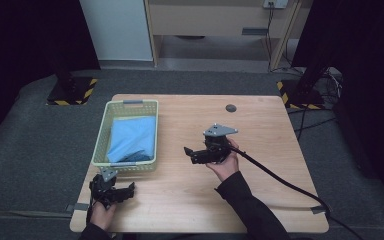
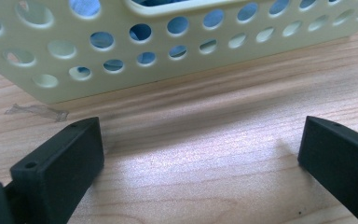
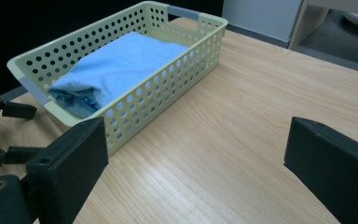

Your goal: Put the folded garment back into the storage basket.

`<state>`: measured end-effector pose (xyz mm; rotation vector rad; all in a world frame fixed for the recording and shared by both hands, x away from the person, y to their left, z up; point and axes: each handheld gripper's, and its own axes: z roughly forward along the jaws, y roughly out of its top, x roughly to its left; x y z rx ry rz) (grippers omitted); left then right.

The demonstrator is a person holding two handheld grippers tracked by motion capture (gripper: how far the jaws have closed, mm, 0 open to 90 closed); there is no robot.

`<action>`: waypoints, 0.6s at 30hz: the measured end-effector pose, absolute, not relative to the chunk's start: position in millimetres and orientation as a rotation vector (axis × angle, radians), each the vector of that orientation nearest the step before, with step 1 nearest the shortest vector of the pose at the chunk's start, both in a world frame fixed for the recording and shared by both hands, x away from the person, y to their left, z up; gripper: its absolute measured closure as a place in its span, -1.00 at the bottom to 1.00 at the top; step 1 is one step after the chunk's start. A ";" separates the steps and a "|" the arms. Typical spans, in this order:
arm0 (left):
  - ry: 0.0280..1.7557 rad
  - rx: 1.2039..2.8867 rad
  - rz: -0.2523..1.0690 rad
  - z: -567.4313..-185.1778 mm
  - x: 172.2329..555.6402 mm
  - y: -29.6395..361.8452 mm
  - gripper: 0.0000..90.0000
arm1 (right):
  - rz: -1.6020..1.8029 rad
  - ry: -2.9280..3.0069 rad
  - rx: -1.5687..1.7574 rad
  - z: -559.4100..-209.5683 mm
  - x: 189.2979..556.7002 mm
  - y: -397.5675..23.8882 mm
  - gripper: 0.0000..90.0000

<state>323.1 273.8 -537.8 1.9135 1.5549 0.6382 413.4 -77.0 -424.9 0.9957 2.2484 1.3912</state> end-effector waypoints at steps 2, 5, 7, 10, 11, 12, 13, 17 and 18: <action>1.555 1.914 0.638 -537.8 323.1 273.8 -1.00 | 1.390 2.252 0.994 -426.3 412.6 -77.5 -0.87; 1.555 1.913 0.638 -537.8 323.1 273.8 -1.00 | 1.382 2.262 0.995 -430.6 409.9 -79.0 -0.87; 1.555 1.913 0.638 -537.8 323.1 273.8 -1.00 | 1.375 2.266 0.997 -433.5 408.7 -80.3 -0.88; 1.555 1.914 0.638 -537.8 323.1 273.8 -1.00 | 1.355 2.275 1.012 -439.3 407.1 -84.3 -0.89; 1.555 1.913 0.638 -537.8 323.1 273.8 -1.00 | 1.355 2.275 1.012 -439.3 407.1 -84.3 -0.89; 1.555 1.913 0.638 -537.8 323.1 273.8 -1.00 | 1.354 2.274 1.015 -440.7 406.9 -85.4 -0.89; 1.555 1.914 0.638 -537.8 323.1 273.8 -1.00 | 1.351 2.274 1.019 -441.8 406.8 -86.5 -0.90; 1.555 1.914 0.638 -537.8 323.1 273.8 -1.00 | 1.344 2.274 1.028 -444.9 404.6 -88.8 -0.90; 1.555 1.914 0.638 -537.8 323.1 273.8 -1.00 | 1.338 2.274 1.029 -446.0 404.0 -89.4 -0.90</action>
